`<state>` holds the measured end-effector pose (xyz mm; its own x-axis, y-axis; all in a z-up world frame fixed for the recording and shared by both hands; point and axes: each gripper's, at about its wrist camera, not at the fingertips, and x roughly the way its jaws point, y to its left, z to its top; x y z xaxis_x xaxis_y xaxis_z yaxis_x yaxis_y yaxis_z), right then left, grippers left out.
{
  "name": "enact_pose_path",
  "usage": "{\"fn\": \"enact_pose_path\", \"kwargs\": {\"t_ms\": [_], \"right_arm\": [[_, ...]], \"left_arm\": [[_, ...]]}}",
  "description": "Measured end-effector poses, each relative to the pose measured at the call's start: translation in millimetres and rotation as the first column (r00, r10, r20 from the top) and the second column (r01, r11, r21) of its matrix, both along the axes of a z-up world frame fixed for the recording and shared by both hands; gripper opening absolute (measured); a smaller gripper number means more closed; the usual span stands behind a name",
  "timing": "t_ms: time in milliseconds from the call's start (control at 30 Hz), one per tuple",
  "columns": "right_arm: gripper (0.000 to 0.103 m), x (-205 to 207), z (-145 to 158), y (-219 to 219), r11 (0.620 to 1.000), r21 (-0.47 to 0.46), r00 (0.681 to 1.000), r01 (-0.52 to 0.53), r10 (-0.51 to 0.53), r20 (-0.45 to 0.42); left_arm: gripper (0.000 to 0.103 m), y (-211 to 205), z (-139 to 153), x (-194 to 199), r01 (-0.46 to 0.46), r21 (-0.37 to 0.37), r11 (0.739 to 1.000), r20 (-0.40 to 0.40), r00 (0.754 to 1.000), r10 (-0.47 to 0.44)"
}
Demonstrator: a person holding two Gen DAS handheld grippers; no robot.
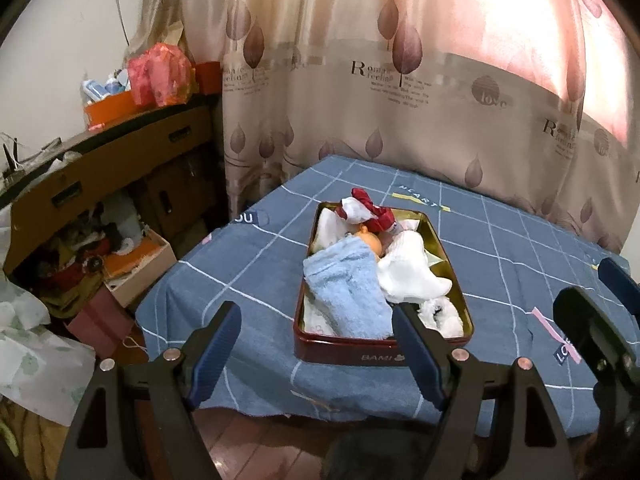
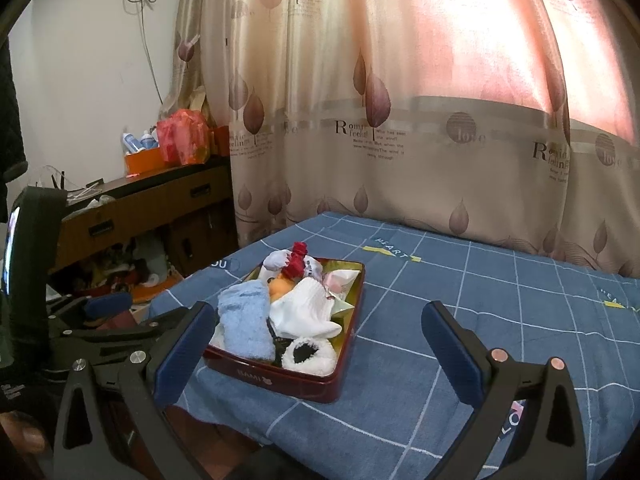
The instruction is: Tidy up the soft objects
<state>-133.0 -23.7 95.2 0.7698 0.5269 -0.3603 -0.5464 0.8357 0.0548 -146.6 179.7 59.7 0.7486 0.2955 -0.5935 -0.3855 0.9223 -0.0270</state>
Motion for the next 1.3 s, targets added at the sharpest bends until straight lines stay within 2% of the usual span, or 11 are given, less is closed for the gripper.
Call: {"fn": "enact_pose_path", "kwargs": {"t_ms": [333, 1300], "right_arm": [[0.102, -0.1, -2.4, 0.7, 1.0, -0.007, 1.0, 0.006, -0.006, -0.006], [0.102, -0.3, -6.9, 2.1, 1.0, -0.006, 1.0, -0.01, 0.01, -0.027]], "left_arm": [[0.08, 0.7, 4.6, -5.3, -0.033, 0.023, 0.999, 0.031, 0.999, 0.032], [0.08, 0.0, 3.2, -7.8, -0.04, 0.042, 0.998, 0.02, 0.999, 0.039]]}}
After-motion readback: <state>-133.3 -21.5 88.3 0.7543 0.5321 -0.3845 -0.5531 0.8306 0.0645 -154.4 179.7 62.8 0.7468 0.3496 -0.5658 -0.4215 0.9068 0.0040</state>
